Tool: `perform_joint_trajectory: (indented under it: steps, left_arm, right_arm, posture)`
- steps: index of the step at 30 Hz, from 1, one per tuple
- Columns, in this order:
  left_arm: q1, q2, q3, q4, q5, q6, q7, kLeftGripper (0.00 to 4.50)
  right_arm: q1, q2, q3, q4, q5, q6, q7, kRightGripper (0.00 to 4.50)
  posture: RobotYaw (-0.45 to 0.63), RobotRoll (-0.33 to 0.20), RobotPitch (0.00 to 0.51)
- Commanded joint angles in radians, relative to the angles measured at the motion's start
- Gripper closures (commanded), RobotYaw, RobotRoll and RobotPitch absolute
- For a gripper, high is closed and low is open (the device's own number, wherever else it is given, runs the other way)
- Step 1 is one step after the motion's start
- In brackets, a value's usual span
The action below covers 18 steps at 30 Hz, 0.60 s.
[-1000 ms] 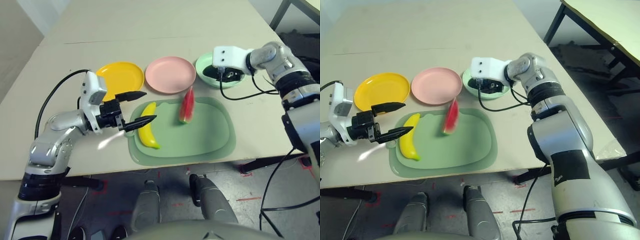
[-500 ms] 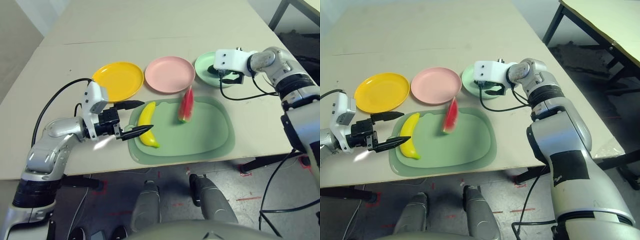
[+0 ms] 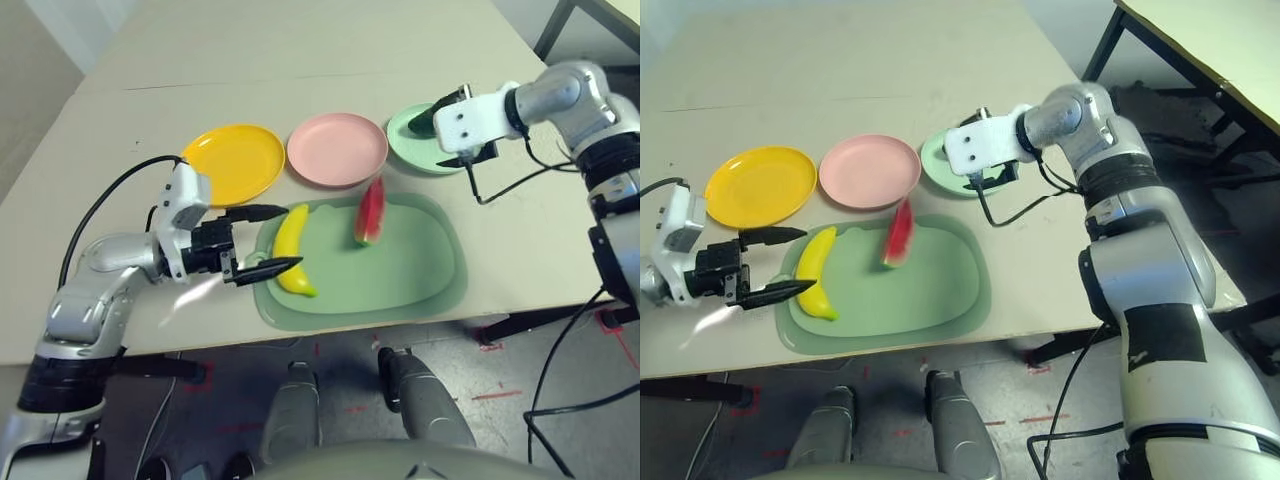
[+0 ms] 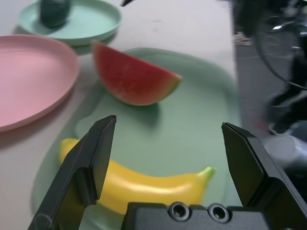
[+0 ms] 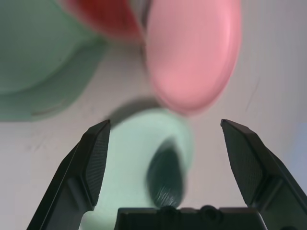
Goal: Place the fruits into color-matched plates.
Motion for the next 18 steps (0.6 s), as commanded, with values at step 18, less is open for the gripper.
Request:
perform_joint_trajectory:
  steps: [18]
  left_arm:
    - [0.026,0.079,0.038,0.049,0.047,-0.074,-0.062,0.00]
  right_arm:
    - [0.103,0.113,0.124,-0.156,0.029,-0.032,0.119,0.02]
  posture:
    - [-0.02,0.000,0.204]
